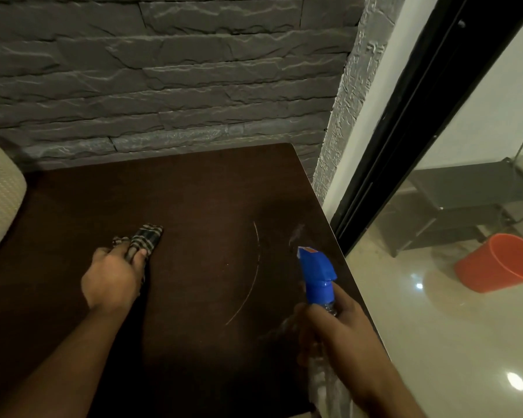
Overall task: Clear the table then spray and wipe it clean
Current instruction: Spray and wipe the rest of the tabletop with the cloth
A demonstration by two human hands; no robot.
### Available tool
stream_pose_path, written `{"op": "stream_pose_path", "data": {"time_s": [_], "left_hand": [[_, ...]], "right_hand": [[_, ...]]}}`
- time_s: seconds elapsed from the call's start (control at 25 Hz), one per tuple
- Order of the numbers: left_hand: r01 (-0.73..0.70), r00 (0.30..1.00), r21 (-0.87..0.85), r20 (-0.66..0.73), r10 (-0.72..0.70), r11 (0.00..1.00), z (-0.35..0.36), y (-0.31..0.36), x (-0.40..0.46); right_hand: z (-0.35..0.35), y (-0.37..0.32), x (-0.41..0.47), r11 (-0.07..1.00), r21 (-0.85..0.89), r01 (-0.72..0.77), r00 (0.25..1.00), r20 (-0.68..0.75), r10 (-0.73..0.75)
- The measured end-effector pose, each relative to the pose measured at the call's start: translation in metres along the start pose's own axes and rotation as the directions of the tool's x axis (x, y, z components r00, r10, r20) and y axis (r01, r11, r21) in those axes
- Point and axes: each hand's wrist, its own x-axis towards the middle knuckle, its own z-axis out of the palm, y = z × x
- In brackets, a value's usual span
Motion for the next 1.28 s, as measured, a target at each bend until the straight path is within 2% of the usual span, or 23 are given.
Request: {"op": "stream_pose_path", "data": {"time_s": [0.08, 0.16, 0.24, 0.28, 0.32, 0.4, 0.44, 0.48, 0.52, 0.64, 0.68, 0.72, 0.8, 0.84, 0.88, 0.92, 1.0, 1.04, 1.08, 1.16, 1.2, 1.24, 1.28], "left_hand": [[-0.022, 1.0, -0.064, 0.011, 0.023, 0.998, 0.005, 0.034, 0.001], [-0.231, 0.97, -0.137, 0.048, 0.239, 0.963, 0.017, 0.083, -0.014], [-0.627, 0.759, -0.122, 0.128, 0.638, 0.77, 0.028, 0.124, -0.044], [-0.731, 0.647, -0.126, 0.186, 0.74, 0.671, 0.033, 0.135, -0.041], [-0.75, 0.621, -0.121, 0.207, 0.756, 0.65, 0.035, 0.142, -0.022], [-0.515, 0.842, -0.024, 0.172, 0.511, 0.857, 0.033, 0.15, 0.031], [-0.376, 0.916, 0.007, 0.153, 0.371, 0.927, 0.031, 0.154, 0.05], [-0.34, 0.928, 0.015, 0.168, 0.332, 0.94, 0.033, 0.158, 0.054], [-0.423, 0.886, -0.01, 0.204, 0.416, 0.906, 0.036, 0.164, 0.048], [-0.809, 0.496, -0.2, 0.271, 0.825, 0.552, 0.043, 0.169, -0.006], [-0.844, 0.438, -0.214, 0.251, 0.863, 0.491, 0.046, 0.167, -0.004], [-0.812, 0.507, -0.19, 0.243, 0.827, 0.553, 0.048, 0.171, 0.009], [-0.528, 0.813, -0.105, 0.226, 0.537, 0.843, 0.047, 0.19, 0.042], [-0.416, 0.874, -0.117, 0.222, 0.432, 0.902, 0.05, 0.2, 0.043], [-0.426, 0.861, -0.158, 0.23, 0.453, 0.891, 0.051, 0.21, 0.033], [-0.532, 0.78, -0.23, 0.24, 0.577, 0.815, 0.053, 0.218, 0.014], [-0.815, 0.436, -0.32, 0.211, 0.875, 0.483, 0.058, 0.218, -0.035], [-0.867, 0.326, -0.326, 0.204, 0.923, 0.378, 0.062, 0.218, -0.036], [-0.867, 0.358, -0.303, 0.169, 0.918, 0.394, 0.065, 0.224, -0.02], [-0.624, 0.731, -0.174, 0.215, 0.648, 0.762, 0.065, 0.247, 0.025], [-0.46, 0.848, -0.147, 0.221, 0.482, 0.876, 0.064, 0.256, 0.039], [-0.397, 0.871, -0.151, 0.25, 0.423, 0.905, 0.067, 0.263, 0.039], [-0.476, 0.822, -0.189, 0.25, 0.511, 0.859, 0.069, 0.27, 0.028]], "right_hand": [[0.0, -0.002, 0.006, 1.0, 0.014, -0.007, 1.0, -0.029, 0.008], [0.003, -0.005, 0.014, 1.0, -0.001, -0.009, 0.999, -0.034, 0.009], [0.007, -0.007, 0.023, 0.999, -0.041, 0.006, 0.999, -0.048, -0.008], [0.008, -0.008, 0.026, 0.998, -0.064, 0.01, 0.998, -0.063, -0.014], [0.008, -0.01, 0.03, 0.997, -0.08, 0.01, 0.997, -0.08, -0.017], [0.007, -0.012, 0.034, 0.995, -0.095, 0.012, 0.994, -0.107, -0.022], [0.005, -0.012, 0.037, 0.996, -0.084, 0.014, 0.993, -0.119, -0.024], [0.004, -0.013, 0.039, 0.998, -0.07, 0.011, 0.991, -0.129, -0.02], [0.003, -0.014, 0.041, 0.998, -0.059, 0.002, 0.99, -0.141, -0.01], [0.001, -0.015, 0.05, 0.998, -0.061, -0.012, 0.984, -0.176, 0.001], [0.002, -0.015, 0.052, 0.998, -0.059, -0.01, 0.983, -0.181, -0.001], [0.001, -0.017, 0.053, 0.998, -0.056, -0.005, 0.982, -0.19, -0.006], [-0.002, -0.022, 0.053, 0.999, -0.05, 0.015, 0.976, -0.216, -0.025], [-0.004, -0.025, 0.053, 0.999, -0.04, 0.027, 0.974, -0.223, -0.036], [-0.005, -0.028, 0.053, 0.999, -0.034, 0.037, 0.974, -0.223, -0.044], [-0.007, -0.029, 0.052, 0.999, -0.033, 0.041, 0.973, -0.225, -0.048], [-0.012, -0.03, 0.054, 0.999, -0.034, 0.038, 0.972, -0.23, -0.045], [-0.015, -0.029, 0.055, 0.999, -0.041, 0.032, 0.971, -0.237, -0.04], [-0.016, -0.029, 0.055, 0.999, -0.046, 0.029, 0.968, -0.246, -0.039], [-0.02, -0.026, 0.055, 0.999, -0.024, 0.038, 0.963, -0.267, -0.043], [-0.022, -0.024, 0.055, 0.999, -0.004, 0.043, 0.959, -0.279, -0.043], [-0.023, -0.023, 0.056, 0.999, 0.021, 0.043, 0.955, -0.295, -0.035], [-0.022, -0.023, 0.057, 0.998, 0.046, 0.039, 0.949, -0.313, -0.022]]}}
